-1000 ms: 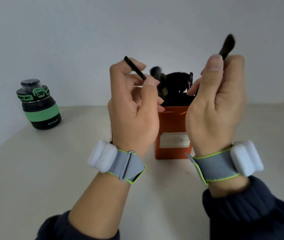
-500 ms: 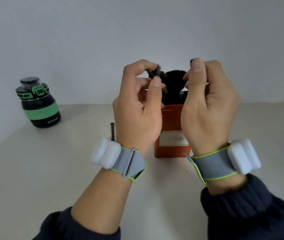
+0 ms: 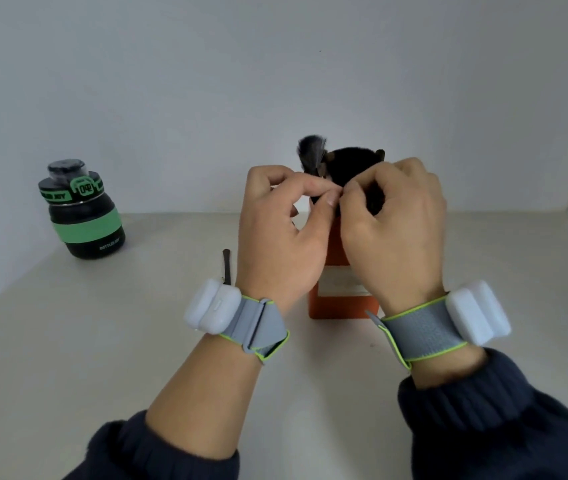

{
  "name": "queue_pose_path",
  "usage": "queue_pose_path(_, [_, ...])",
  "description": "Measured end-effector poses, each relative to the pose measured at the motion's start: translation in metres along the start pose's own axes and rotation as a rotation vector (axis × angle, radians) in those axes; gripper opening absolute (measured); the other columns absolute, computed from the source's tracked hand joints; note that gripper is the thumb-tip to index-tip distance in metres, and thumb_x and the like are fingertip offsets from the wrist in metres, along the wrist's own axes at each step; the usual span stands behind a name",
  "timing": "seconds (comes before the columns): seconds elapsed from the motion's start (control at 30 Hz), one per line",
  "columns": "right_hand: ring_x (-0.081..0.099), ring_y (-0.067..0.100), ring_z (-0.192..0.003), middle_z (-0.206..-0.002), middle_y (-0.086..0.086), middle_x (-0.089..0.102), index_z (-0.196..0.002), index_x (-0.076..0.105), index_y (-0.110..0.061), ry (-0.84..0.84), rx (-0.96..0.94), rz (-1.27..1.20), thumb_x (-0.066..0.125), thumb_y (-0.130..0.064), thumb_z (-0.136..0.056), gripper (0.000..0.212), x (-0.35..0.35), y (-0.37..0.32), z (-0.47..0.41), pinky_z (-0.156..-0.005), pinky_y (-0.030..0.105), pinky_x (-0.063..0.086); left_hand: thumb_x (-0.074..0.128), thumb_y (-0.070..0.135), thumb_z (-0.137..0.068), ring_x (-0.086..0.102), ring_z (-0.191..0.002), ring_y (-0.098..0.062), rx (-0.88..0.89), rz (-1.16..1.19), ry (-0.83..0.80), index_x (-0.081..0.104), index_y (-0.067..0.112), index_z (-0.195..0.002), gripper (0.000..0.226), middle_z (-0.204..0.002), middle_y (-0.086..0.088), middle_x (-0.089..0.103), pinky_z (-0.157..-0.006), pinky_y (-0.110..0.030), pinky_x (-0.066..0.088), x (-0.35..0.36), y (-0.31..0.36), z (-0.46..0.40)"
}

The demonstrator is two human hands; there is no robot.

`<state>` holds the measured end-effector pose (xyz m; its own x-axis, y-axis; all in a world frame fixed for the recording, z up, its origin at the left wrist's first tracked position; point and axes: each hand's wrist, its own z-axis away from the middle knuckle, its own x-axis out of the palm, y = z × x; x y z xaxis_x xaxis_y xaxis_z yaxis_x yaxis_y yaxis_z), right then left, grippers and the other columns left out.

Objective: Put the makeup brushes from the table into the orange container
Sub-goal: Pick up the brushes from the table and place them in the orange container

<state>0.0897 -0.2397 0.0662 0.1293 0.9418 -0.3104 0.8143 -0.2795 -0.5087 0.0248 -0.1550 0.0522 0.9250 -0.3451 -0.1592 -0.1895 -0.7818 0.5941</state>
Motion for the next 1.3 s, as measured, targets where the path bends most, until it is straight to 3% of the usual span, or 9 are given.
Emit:
queue_pose_path(0.1, [0.054, 0.030, -0.088, -0.086, 0.003, 0.059, -0.084, 0.068, -0.015, 0.073, -0.022, -0.042, 0.058, -0.023, -0.086, 0.012, -0.003, -0.004, 0.001, -0.077, 0.040, 0.040, 0.060, 0.022, -0.093, 0.051, -0.068, -0.010, 0.010, 0.078, 0.023, 0.069, 0.028, -0.108, 0.019, -0.100, 0.008, 0.050, -0.069, -0.016, 0.045, -0.003, -0.001, 0.000])
queue_pose_path(0.27, [0.053, 0.026, -0.090, -0.096, 0.006, 0.060, -0.094, 0.066, -0.014, 0.225, -0.087, -0.198, 0.061, -0.020, -0.085, 0.012, -0.004, -0.012, 0.006, -0.079, 0.046, 0.043, 0.046, 0.029, -0.095, 0.048, -0.063, -0.007, -0.077, 0.167, 0.031, 0.052, 0.037, -0.115, 0.022, -0.091, 0.011, 0.055, -0.063, -0.030, 0.047, -0.023, -0.022, -0.007])
queue_pose_path(0.37, [0.050, 0.024, -0.090, -0.097, 0.009, 0.058, -0.094, 0.066, -0.009, 0.278, -0.174, -0.253, 0.058, -0.020, -0.086, 0.015, -0.005, -0.015, 0.012, -0.078, 0.047, 0.044, 0.047, 0.031, -0.093, 0.052, -0.064, -0.003, -0.124, 0.005, -0.036, 0.060, 0.032, -0.104, 0.017, -0.082, 0.012, 0.060, -0.066, -0.024, 0.045, -0.040, -0.046, -0.011])
queue_pose_path(0.43, [0.050, 0.024, -0.089, -0.094, 0.013, 0.058, -0.092, 0.066, -0.005, 0.261, -0.252, -0.308, 0.058, -0.016, -0.086, 0.015, -0.003, -0.019, 0.017, -0.076, 0.045, 0.045, 0.054, 0.028, -0.092, 0.057, -0.067, -0.010, -0.172, -0.172, -0.159, 0.064, 0.027, -0.098, 0.012, -0.075, 0.011, 0.061, -0.067, -0.025, 0.044, -0.053, -0.063, -0.013])
queue_pose_path(0.6, [0.041, 0.006, -0.070, -0.082, -0.003, 0.049, -0.087, 0.066, -0.002, 0.013, -0.386, -0.432, 0.061, -0.002, -0.084, 0.006, 0.006, -0.034, 0.037, -0.068, 0.017, 0.036, 0.061, 0.032, -0.090, 0.063, -0.085, -0.023, -0.432, -0.616, -0.487, 0.064, 0.024, -0.098, 0.012, -0.079, 0.005, 0.065, -0.073, -0.030, 0.044, -0.082, -0.089, -0.014])
queue_pose_path(0.77, [0.057, 0.015, -0.062, -0.073, -0.016, 0.043, -0.099, 0.061, -0.019, -0.394, -0.375, -0.272, 0.059, -0.021, -0.087, 0.013, 0.025, -0.042, 0.064, -0.053, 0.034, 0.048, 0.061, 0.031, -0.086, 0.056, -0.086, -0.024, -0.541, -0.727, -0.615, 0.050, 0.025, -0.080, 0.014, -0.085, 0.000, 0.060, -0.065, -0.030, 0.039, -0.097, -0.092, -0.014])
queue_pose_path(0.9, [0.061, 0.021, -0.074, -0.083, -0.011, 0.051, -0.112, 0.048, -0.026, -0.654, -0.355, -0.052, 0.050, -0.033, -0.092, 0.021, 0.045, -0.034, 0.079, -0.057, 0.031, 0.042, 0.063, 0.039, -0.084, 0.060, -0.091, -0.021, -0.581, -0.738, -0.735, 0.058, 0.022, -0.092, 0.019, -0.092, 0.002, 0.062, -0.077, -0.033, 0.047, -0.095, -0.092, -0.013])
queue_pose_path(1.03, [0.061, 0.025, -0.092, -0.105, -0.002, 0.058, -0.116, 0.050, -0.024, -0.779, -0.326, 0.027, 0.048, -0.032, -0.094, 0.024, 0.055, -0.025, 0.083, -0.067, 0.032, 0.042, 0.063, 0.033, -0.085, 0.060, -0.094, -0.021, -0.602, -0.720, -0.755, 0.059, 0.024, -0.096, 0.015, -0.094, 0.002, 0.062, -0.081, -0.033, 0.049, -0.091, -0.097, -0.010])
queue_pose_path(1.3, [0.058, 0.031, -0.086, -0.103, 0.004, 0.050, -0.116, 0.051, -0.023, -0.888, -0.271, 0.124, 0.047, -0.029, -0.093, 0.024, 0.054, -0.029, 0.081, -0.062, 0.030, 0.034, 0.059, 0.026, -0.087, 0.060, -0.094, -0.022, -0.539, -0.676, -0.772, 0.057, 0.026, -0.095, 0.009, -0.089, 0.004, 0.061, -0.076, -0.029, 0.046, -0.084, -0.097, -0.006])
